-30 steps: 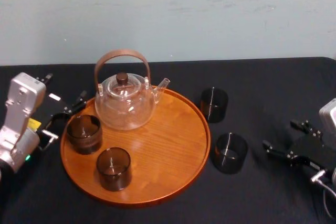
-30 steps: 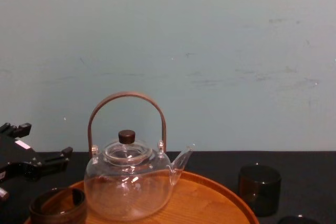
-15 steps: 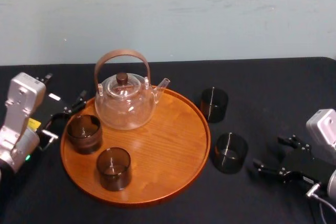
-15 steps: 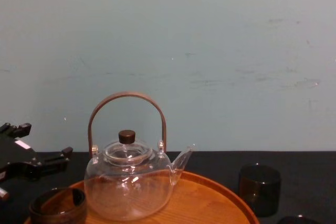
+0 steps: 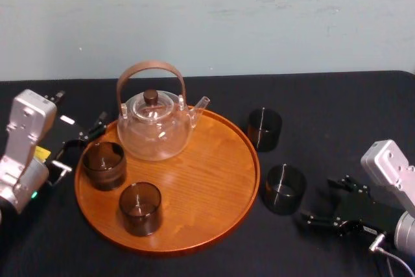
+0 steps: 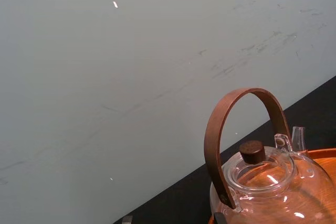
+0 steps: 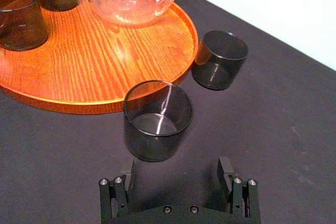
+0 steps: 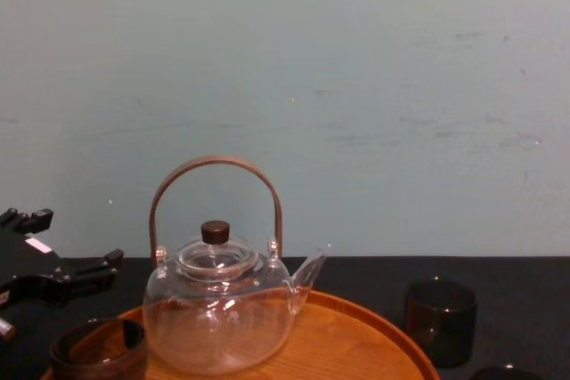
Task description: Pick up the glass from the table and place it on the tray.
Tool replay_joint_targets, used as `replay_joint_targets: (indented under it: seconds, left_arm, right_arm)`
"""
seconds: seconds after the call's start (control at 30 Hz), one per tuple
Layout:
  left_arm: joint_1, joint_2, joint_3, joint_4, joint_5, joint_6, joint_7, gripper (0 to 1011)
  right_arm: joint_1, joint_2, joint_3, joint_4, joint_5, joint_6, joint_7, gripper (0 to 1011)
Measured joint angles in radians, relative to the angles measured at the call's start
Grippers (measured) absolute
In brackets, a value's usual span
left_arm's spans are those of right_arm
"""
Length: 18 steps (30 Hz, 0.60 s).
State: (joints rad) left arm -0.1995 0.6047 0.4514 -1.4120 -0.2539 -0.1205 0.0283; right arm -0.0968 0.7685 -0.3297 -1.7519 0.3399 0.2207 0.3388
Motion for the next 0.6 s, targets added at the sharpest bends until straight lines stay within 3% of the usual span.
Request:
replay_joint_targets:
  seconds: [0.6]
  left_arm:
    - [0.0,0.0,0.0,0.0,0.0,0.0,0.0,1001]
  right_arm:
    - [0.037,-0.058,-0.008,0.02,-0.036,0.039,0.053,1002]
